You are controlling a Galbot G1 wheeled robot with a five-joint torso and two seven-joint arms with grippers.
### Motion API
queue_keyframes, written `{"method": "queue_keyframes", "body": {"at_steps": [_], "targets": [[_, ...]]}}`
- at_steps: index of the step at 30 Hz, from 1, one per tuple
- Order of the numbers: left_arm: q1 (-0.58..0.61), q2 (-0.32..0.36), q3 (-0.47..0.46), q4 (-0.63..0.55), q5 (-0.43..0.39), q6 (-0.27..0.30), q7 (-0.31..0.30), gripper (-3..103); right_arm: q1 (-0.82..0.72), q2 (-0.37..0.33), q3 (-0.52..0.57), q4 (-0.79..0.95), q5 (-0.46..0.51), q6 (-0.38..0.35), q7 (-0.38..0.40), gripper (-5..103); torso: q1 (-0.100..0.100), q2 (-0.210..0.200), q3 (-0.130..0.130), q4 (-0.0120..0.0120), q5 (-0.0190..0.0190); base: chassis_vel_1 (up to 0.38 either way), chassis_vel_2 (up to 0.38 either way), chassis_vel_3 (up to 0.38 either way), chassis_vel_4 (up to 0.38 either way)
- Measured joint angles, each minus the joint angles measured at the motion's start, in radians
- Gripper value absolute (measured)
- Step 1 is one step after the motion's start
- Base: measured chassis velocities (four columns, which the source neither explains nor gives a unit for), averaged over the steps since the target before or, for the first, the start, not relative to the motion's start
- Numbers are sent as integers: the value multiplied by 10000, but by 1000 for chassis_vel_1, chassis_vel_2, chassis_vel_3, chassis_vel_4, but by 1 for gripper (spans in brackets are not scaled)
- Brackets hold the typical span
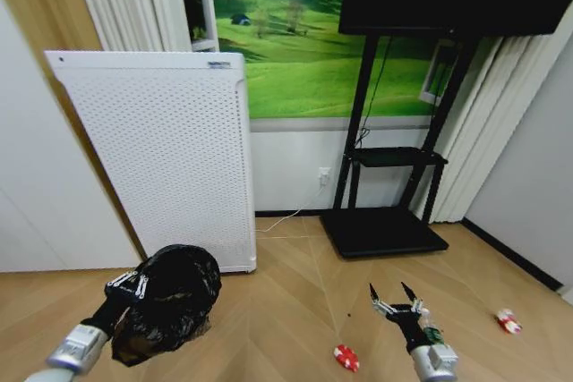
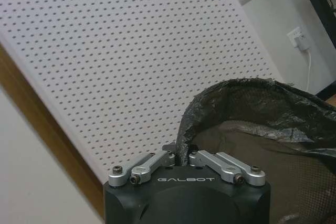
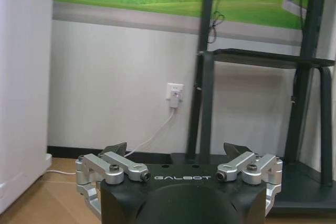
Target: Pick up the trash bin and place the garbage on the floor into it.
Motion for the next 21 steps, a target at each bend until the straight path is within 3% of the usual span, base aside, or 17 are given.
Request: {"method": "queue_keyframes", "body": {"at_steps": [3,4,9,10,13,21], "targets": [[-27,-26,61,72,37,-15,-37,6,22,-5,-13,-15,-40,31,57,100,0,-1,1,4,-31,350,349,-363,-340],[-63,-39,120,100,56,-32,-102,6,32,-16,-40,-19,-37,18,64,100,0,-1,0,1,-4,317,322,-333,-295],[-215,-143,404,176,78,-56,-293,6,125,-202,-128,-35,-117,-195,181,100,0,-1,0,0,-25,255,225,-226,-240],[-284,-203,533,207,109,-54,-368,6,146,-343,-207,-59,-114,-405,318,100,0,-1,0,7,-5,98,42,-78,-141],[-323,-247,621,230,147,-53,-416,6,156,-492,-284,-113,-114,-565,408,100,0,-1,1,13,-7,98,53,-9,-78],[-641,-419,1292,422,356,-121,-542,6,356,-2303,-1099,-1646,-49,-817,875,100,1,-1,1,-4,-5,-61,-44,38,26]]}}
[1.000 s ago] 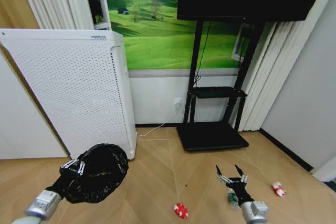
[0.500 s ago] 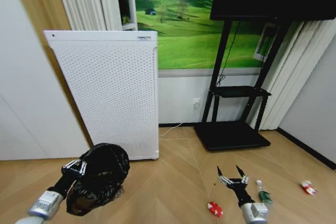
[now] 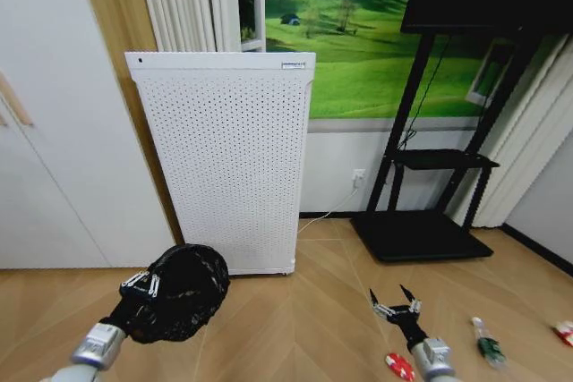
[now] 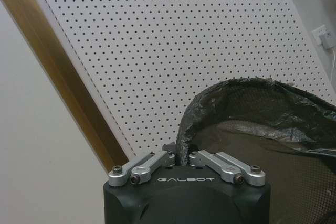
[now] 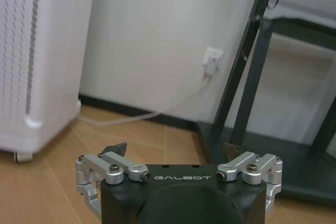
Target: Pick up the trash bin and place the garbage on the floor into it.
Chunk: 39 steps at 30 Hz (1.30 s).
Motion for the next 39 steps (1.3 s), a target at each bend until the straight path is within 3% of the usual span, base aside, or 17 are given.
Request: {"method": "queue_keyframes", "body": {"at_steps": [4,8,14,26,39], "targets": [[-132,-41,238,185,84,1,-55,6,-1,-618,-337,-821,27,-106,58,100,-1,0,0,11,-8,-9,-17,-5,7],[-496,94,326,534,-12,167,-97,6,-236,-1371,-992,-1728,-22,-86,-26,100,0,0,0,4,-8,0,0,0,0],[-708,174,352,851,-130,169,-106,6,-114,-1746,-1638,-2396,39,-64,-146,100,-1,0,0,9,-8,0,0,0,0],[-1063,65,773,1276,36,136,-105,6,-107,-2097,-2822,-2775,-100,-90,-125,100,0,0,0,5,-8,0,0,0,0],[-1111,-189,1403,1365,229,141,-146,6,951,-2181,-3992,-4111,-116,-141,11,100,0,0,0,6,-6,0,0,0,0]]}}
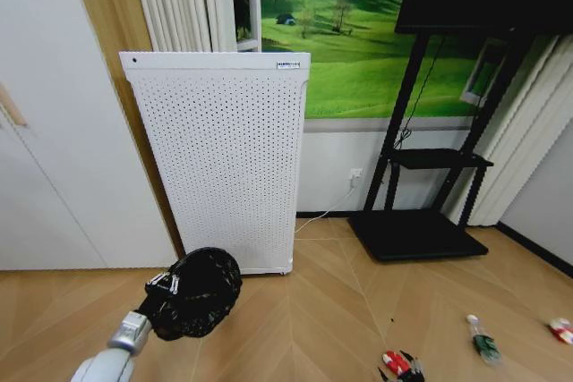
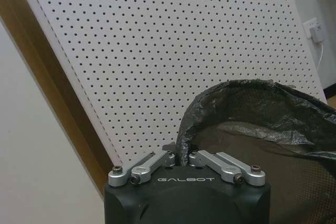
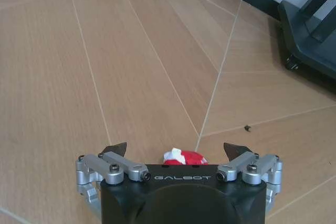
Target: Pick up the trash bin and place the garbage on the floor into it.
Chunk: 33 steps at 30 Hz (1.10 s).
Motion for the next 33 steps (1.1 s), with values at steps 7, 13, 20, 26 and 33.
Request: {"method": "queue_keyframes", "body": {"at_steps": [7,13,20,26,33], "targets": [[47,-19,124,1,88,-28,-2,6,512,60,-439,-812,-128,14,2,100,0,0,0,-1,0,0,0,0,0],[47,16,129,38,83,-87,-3,6,1082,298,-900,-1632,-306,21,150,100,0,0,0,1,0,0,0,0,0],[69,55,84,82,52,-207,10,6,1509,523,-1114,-2106,-329,7,389,100,0,0,-1,-1,-9,0,0,0,0],[56,64,70,132,25,-252,10,6,1650,546,-1154,-2261,-354,-14,449,100,0,1,-2,3,-1,0,0,0,0],[28,47,67,164,19,-275,10,6,1643,429,-1006,-2388,-419,-59,501,100,0,1,-1,0,2,0,0,0,0]]}}
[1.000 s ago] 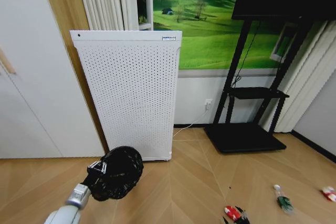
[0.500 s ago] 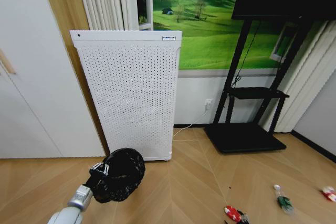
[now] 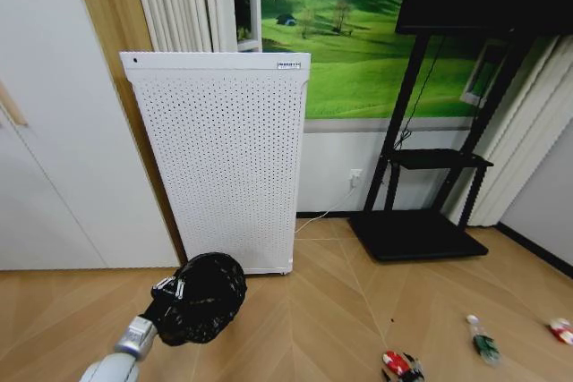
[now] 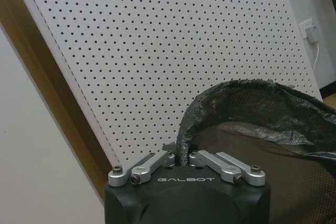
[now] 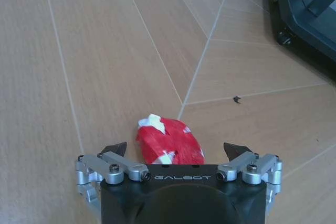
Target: Pick up the trash bin and place the garbage on the floor into it.
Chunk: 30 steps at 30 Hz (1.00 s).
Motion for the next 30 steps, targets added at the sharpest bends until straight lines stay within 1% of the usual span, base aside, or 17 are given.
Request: {"method": "queue_keyframes", "body": {"at_steps": [7,8,9,12,13,16,18,20,21,23,24,26,27,29,30], "targets": [[-13,-32,8,3,0,-22,0,6,-112,-69,134,52,-81,-52,-6,101,0,0,0,-2,0,0,0,0,0],[-13,-32,7,7,0,-30,-1,6,-133,-48,165,60,-121,-36,-29,96,0,0,0,-1,-3,0,0,0,0],[-13,-32,7,7,0,-30,-1,6,-133,-48,165,60,-121,-36,-29,96,0,0,0,-1,-3,0,0,0,0],[-10,-27,-9,30,1,-69,-1,6,-190,45,253,63,-230,69,-139,81,0,0,0,-2,-9,0,0,0,0],[-10,-27,-9,30,1,-69,-1,6,-190,45,253,63,-230,69,-139,81,0,0,0,-2,-9,0,0,0,0],[-10,-11,-20,57,2,-103,-3,6,-244,98,294,70,-263,141,-188,65,-1,0,0,1,-1,0,0,0,0],[-10,-8,-21,62,2,-116,-3,6,-251,100,303,70,-265,151,-191,65,0,0,0,4,2,0,0,0,0],[-10,-8,-23,72,3,-139,-4,6,-268,96,323,70,-264,153,-193,54,0,0,1,5,2,0,0,0,0],[-10,-8,-23,72,3,-139,-4,6,-268,96,323,70,-264,153,-193,54,0,0,1,5,2,0,0,0,0],[-4,-14,-23,90,8,-169,-3,6,-269,88,337,74,-260,159,-192,43,0,0,1,1,-1,0,0,0,0],[-4,-14,-23,90,8,-169,-3,6,-269,88,337,74,-260,159,-192,43,0,0,1,1,-1,0,0,0,0],[4,-28,-14,117,19,-202,-4,6,-292,82,361,105,-243,180,-193,35,0,0,0,1,-4,0,0,0,0],[4,-28,-14,117,19,-202,-4,6,-292,82,361,105,-243,180,-193,35,0,0,0,1,-4,0,0,0,0],[4,-43,24,130,26,-220,-5,6,-366,79,424,191,-223,199,-211,29,0,-1,0,2,-2,0,0,0,0],[4,-43,24,130,26,-220,-5,6,-366,79,424,191,-223,199,-211,29,0,-1,0,2,-2,0,0,0,0]]}}
